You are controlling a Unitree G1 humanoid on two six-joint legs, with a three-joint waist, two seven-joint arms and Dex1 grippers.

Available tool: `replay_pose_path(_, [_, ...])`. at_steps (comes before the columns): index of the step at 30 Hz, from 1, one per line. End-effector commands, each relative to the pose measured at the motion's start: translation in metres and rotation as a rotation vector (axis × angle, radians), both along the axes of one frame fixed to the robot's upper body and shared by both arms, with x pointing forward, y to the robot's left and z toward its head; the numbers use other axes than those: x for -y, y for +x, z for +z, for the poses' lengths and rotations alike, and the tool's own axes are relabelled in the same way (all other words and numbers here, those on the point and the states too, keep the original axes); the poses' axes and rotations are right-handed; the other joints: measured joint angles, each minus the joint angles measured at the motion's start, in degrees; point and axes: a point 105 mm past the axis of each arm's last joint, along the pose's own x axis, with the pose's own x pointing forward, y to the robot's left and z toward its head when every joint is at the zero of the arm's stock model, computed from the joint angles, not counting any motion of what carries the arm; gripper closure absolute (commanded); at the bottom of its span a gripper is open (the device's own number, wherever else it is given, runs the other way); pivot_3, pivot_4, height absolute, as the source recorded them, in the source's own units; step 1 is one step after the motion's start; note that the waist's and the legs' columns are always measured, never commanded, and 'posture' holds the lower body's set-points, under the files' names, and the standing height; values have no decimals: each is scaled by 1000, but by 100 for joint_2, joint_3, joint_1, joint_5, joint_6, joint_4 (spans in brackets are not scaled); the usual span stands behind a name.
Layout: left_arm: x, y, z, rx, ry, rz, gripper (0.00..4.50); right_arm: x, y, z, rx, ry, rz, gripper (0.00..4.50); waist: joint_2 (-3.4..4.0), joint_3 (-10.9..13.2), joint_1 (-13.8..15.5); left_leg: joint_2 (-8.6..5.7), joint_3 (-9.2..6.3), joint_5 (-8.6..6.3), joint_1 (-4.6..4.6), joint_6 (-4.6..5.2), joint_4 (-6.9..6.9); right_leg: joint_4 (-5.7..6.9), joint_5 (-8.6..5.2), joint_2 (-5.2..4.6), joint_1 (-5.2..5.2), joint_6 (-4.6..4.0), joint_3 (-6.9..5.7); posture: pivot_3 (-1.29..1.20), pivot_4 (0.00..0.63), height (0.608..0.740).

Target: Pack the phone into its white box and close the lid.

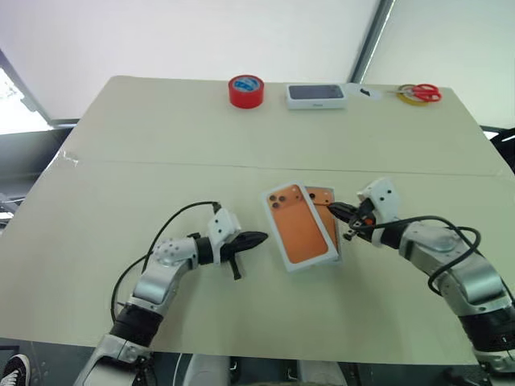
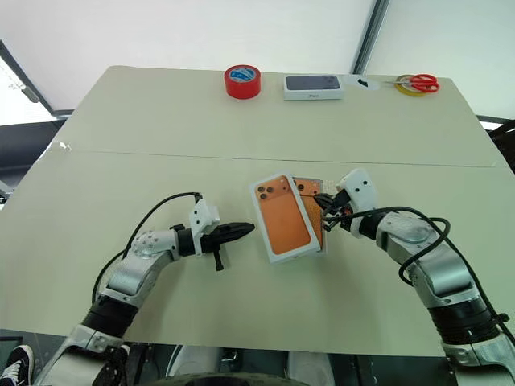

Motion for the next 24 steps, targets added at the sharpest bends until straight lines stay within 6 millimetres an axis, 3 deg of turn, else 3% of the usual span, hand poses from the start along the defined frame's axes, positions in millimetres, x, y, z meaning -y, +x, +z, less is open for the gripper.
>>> replay_pose_path(1, [14,3,-3,-1,-4,-1,4500,-3,-1,17,76,-18,24,4430,0,0,3,-1,0,-1,2,3,3,0,0,-1,4,0,0,0,150,730])
replay_pose_path(12, [44,24,22,47,-101,24,4500,9,4,10,79,-70,-31,4430,1,0,-12,0,-7,-16,-7,26,39,8,0,0,10,1,-4,0,150,730])
replay_pose_path(24, [57,33,21,94,-68,5,4500,21,4,2,75,-140,-76,4430,0,0,-4,0,-5,-11,-10,17,45,9,1,1,9,2,-4,0,150,730])
